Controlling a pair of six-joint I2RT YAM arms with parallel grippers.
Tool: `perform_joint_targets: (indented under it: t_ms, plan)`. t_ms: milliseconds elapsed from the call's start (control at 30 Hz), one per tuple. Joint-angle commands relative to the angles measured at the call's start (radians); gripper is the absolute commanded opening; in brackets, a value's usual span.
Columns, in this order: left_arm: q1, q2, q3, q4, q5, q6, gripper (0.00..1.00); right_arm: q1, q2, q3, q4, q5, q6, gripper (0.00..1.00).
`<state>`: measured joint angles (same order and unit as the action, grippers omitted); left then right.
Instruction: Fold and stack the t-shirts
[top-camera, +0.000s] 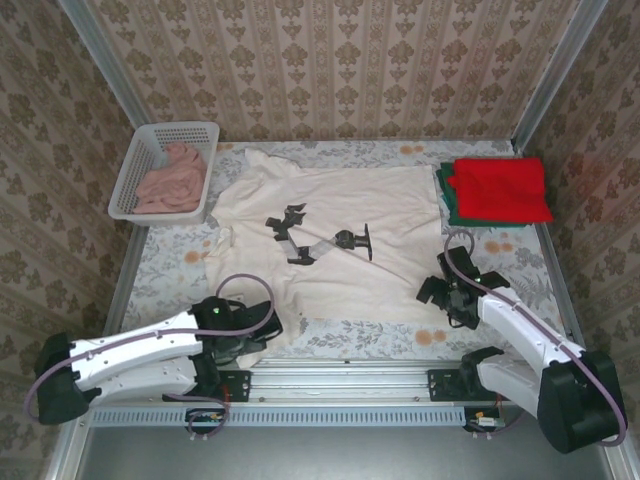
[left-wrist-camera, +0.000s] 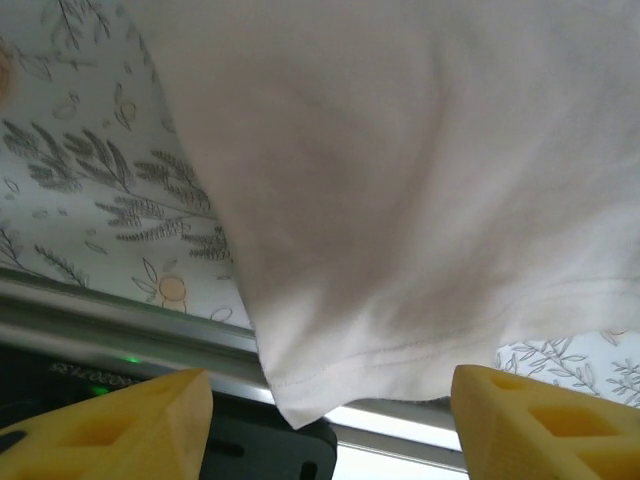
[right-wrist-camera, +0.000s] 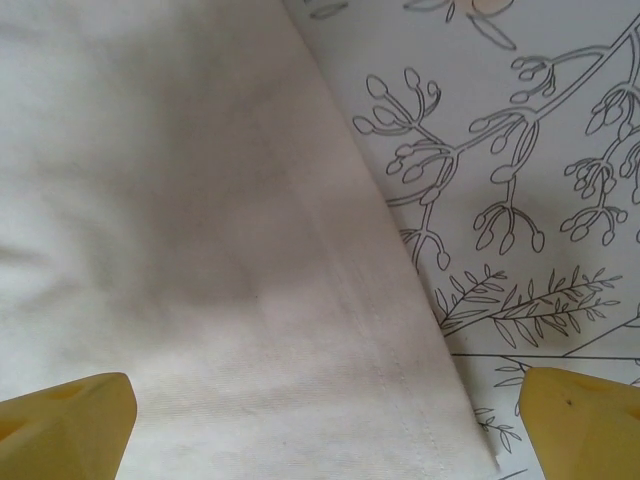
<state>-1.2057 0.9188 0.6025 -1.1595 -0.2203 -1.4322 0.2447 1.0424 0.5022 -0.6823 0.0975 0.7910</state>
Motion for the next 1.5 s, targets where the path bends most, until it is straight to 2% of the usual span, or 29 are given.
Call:
perform_joint_targets:
  t_ms: [0, 133, 467, 633, 833, 1000, 1233, 1333, 1367, 1467]
  plan:
    - [-0.017, 0.051, -0.044, -0.050, 0.063, -0.120, 0.59, 0.026, 0.050, 0.051, -0.029, 0.056, 0.013, 1.00]
    - [-0.016, 0.093, -0.100, 0.053, 0.110, -0.087, 0.47, 0.061, 0.085, 0.070, -0.040, 0.063, 0.022, 0.99]
    - [0.015, 0.179, -0.218, 0.349, 0.162, -0.036, 0.47, 0.079, 0.098, 0.067, -0.060, 0.092, 0.032, 1.00]
    - [0.025, 0.143, -0.234, 0.339, 0.131, -0.038, 0.19, 0.080, 0.078, 0.059, -0.065, 0.085, 0.033, 0.96]
    - [0.076, 0.035, -0.134, 0.202, 0.062, 0.044, 0.00, 0.098, 0.052, 0.065, -0.124, 0.086, 0.057, 0.93]
    - [0.150, -0.030, -0.040, 0.149, 0.034, 0.167, 0.00, 0.119, 0.056, 0.074, -0.186, 0.105, 0.088, 0.95]
    - [0.302, -0.046, 0.127, 0.093, 0.022, 0.406, 0.00, 0.163, 0.114, 0.114, -0.245, 0.151, 0.149, 0.94]
    - [0.395, -0.041, 0.156, 0.128, 0.049, 0.517, 0.00, 0.206, 0.115, 0.110, -0.212, 0.122, 0.202, 0.92]
    - [0.432, -0.043, 0.161, 0.148, 0.074, 0.556, 0.00, 0.211, 0.109, 0.093, -0.178, 0.113, 0.220, 0.87]
    - [0.507, -0.049, 0.177, 0.175, 0.127, 0.641, 0.00, 0.216, 0.118, 0.061, -0.121, 0.130, 0.270, 0.84]
